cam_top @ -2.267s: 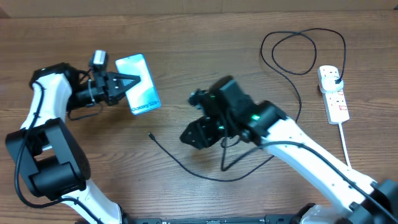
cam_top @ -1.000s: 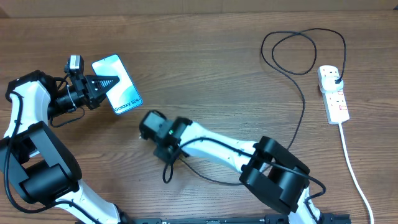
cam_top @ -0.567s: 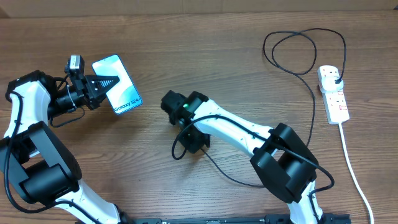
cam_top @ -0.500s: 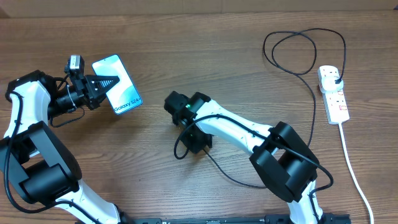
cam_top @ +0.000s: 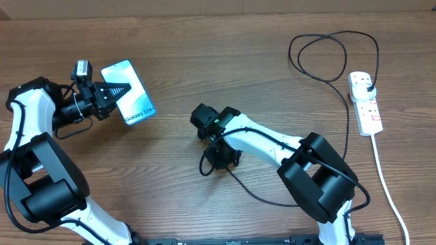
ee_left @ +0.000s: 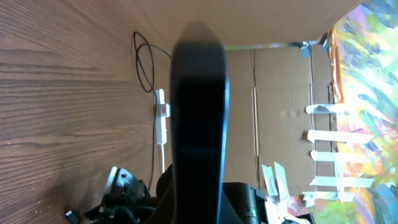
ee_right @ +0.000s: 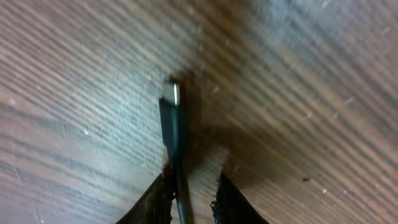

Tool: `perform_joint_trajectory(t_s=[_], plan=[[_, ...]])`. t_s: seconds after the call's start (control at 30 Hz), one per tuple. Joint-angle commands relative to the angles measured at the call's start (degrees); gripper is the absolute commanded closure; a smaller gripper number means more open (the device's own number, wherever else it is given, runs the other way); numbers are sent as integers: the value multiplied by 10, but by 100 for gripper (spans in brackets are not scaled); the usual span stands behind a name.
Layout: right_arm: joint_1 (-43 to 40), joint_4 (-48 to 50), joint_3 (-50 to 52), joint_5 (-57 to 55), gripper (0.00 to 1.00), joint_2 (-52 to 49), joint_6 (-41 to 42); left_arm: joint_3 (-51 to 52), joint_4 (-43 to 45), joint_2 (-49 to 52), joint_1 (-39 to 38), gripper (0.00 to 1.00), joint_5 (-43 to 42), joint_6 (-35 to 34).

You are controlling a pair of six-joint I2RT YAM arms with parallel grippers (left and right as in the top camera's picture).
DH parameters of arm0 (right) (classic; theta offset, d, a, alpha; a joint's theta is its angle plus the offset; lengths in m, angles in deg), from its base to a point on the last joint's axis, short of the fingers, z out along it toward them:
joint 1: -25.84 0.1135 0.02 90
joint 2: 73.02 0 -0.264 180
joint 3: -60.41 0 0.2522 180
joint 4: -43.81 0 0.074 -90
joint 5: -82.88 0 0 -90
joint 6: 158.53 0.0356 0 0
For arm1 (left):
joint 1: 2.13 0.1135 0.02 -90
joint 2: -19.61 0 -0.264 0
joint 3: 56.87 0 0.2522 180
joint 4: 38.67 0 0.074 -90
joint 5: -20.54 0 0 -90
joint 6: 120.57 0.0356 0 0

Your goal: Plug charger to phone and switch on socket

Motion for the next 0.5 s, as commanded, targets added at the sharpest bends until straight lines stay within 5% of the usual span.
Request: perform_joint_trajectory(t_s=[0.0,0.27,0.4,0.47], plan=[[-8,12,21,-13,76,-19,0,0,-2,-15,5,96,-18,1],[-8,28,20,0,78,-19,0,0,-2,-15,5,96,-18,1],[-8,30,20,2,84,-19,0,0,-2,-15,5,96,-18,1],[-8,32,20,3,96,-19,0,0,-2,-15,5,96,-18,1]])
